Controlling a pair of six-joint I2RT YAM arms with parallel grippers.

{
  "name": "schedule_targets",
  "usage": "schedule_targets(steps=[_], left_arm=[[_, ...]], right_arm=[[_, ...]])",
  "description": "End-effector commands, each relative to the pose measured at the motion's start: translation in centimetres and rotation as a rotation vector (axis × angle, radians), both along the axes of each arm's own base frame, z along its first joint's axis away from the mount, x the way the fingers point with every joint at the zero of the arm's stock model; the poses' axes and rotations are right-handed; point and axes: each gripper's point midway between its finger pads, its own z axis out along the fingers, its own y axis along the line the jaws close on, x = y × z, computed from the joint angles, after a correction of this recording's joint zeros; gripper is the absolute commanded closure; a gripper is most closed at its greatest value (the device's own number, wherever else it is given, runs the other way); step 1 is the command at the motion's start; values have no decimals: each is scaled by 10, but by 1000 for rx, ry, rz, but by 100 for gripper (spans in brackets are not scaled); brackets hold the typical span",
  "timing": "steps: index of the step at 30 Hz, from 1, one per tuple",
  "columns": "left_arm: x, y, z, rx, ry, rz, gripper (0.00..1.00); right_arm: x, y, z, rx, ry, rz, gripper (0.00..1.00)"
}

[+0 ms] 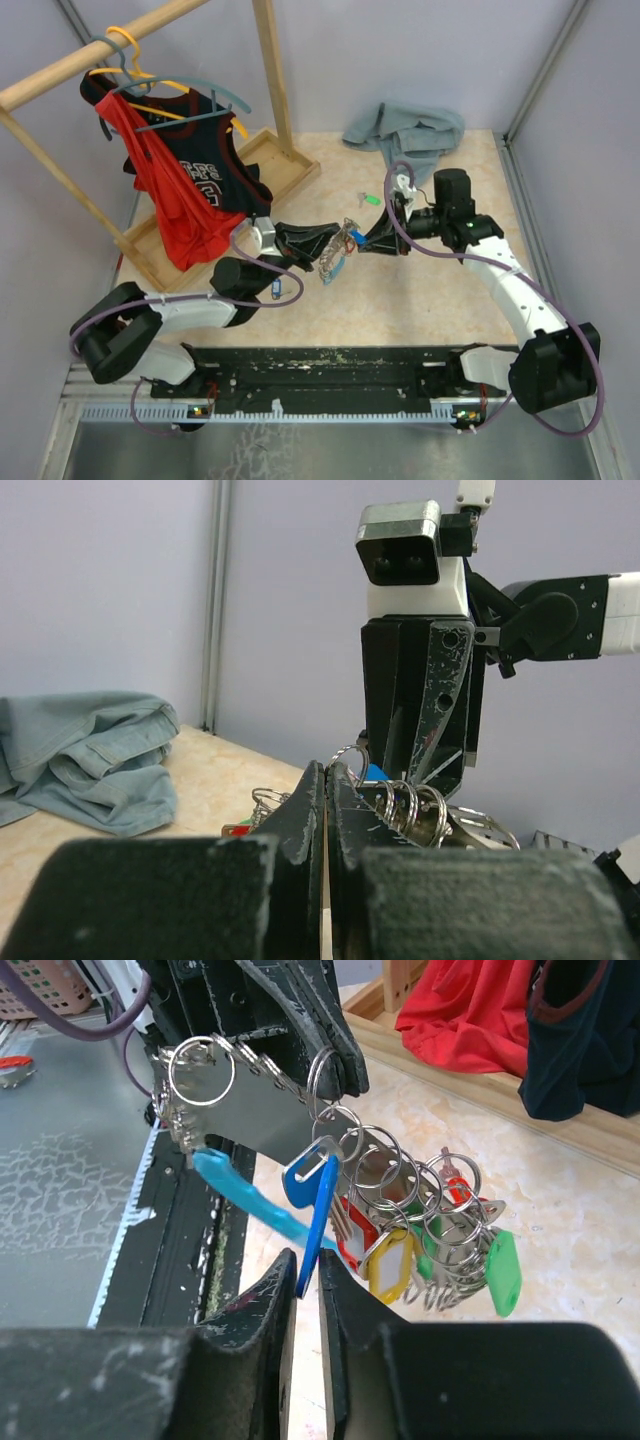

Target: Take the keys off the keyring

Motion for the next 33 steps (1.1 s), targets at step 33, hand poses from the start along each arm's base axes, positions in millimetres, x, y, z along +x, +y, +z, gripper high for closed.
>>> schedule_targets(steps=[33], left_arm=[[-22, 20, 47, -269, -29, 24, 100]], right_arm=[[11, 20, 71, 69, -157, -13, 70]])
